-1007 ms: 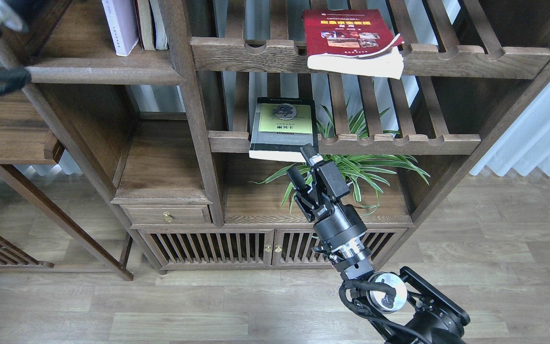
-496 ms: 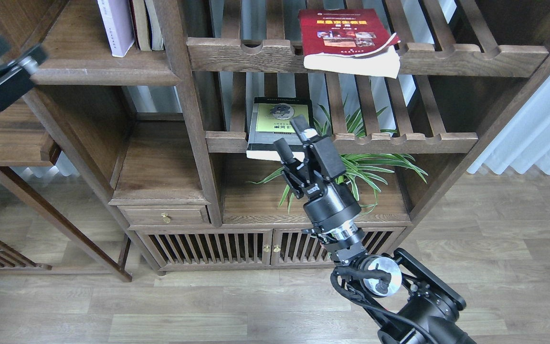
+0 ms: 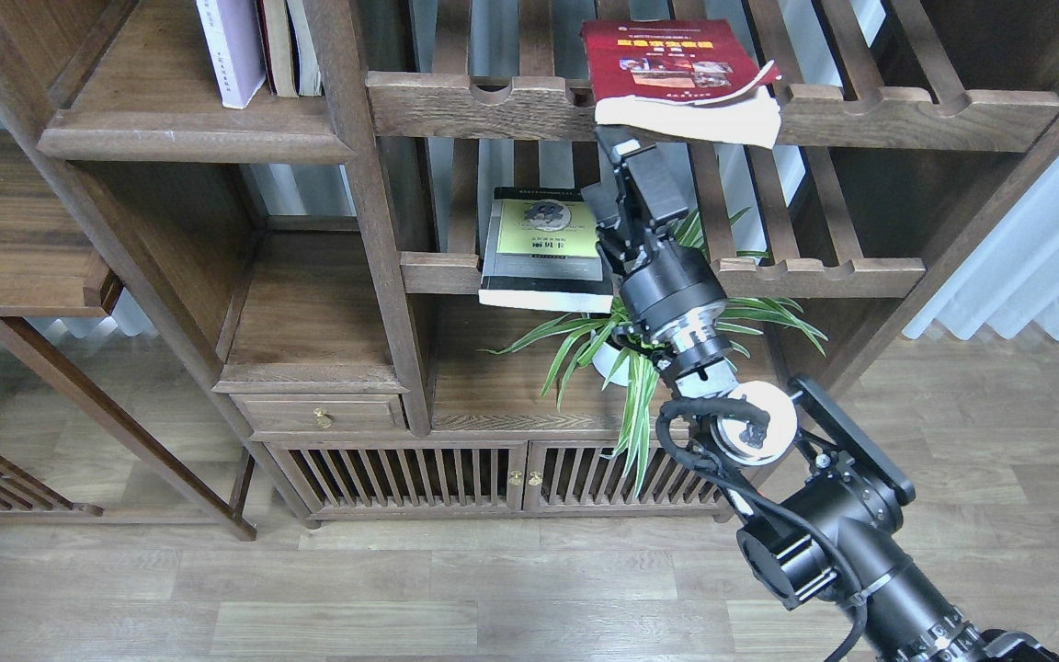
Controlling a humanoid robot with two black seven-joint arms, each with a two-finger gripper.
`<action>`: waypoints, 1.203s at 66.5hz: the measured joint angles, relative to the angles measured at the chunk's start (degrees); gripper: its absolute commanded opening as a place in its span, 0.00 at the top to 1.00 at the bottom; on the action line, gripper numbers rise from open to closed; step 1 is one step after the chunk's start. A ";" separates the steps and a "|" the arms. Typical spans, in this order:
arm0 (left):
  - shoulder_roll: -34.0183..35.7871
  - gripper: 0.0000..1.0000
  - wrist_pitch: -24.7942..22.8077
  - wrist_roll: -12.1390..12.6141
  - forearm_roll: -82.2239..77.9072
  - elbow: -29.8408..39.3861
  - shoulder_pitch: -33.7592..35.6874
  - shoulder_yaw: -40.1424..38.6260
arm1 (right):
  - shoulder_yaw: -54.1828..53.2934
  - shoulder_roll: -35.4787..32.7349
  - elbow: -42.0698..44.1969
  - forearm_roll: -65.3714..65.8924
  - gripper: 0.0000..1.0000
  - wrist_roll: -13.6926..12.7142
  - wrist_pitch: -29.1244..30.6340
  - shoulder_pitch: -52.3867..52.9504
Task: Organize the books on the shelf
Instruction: 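Grasp the red book on the top shelf with the right gripper and pull it out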
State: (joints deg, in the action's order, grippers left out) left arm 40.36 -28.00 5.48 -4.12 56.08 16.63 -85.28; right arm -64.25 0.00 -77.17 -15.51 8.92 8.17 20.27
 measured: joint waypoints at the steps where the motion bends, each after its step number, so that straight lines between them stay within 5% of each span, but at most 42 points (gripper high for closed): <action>1: -0.01 0.00 0.00 -0.01 0.17 -0.23 0.00 0.03 | -0.04 0.00 -0.25 0.00 0.00 0.00 0.06 -0.01; 38: -0.11 0.00 0.00 0.20 2.53 -1.94 0.33 -0.88 | 5.56 0.00 -3.96 4.82 0.00 0.05 5.84 -3.91; 80: -0.11 0.00 0.00 -0.19 3.83 -2.12 0.24 -1.93 | -3.43 0.00 -3.81 3.71 0.01 -0.04 -0.83 1.52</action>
State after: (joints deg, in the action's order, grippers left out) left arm 40.25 -28.00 5.29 -0.29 53.96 16.87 -87.21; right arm -67.68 0.00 -80.98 -11.81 8.88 7.33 21.79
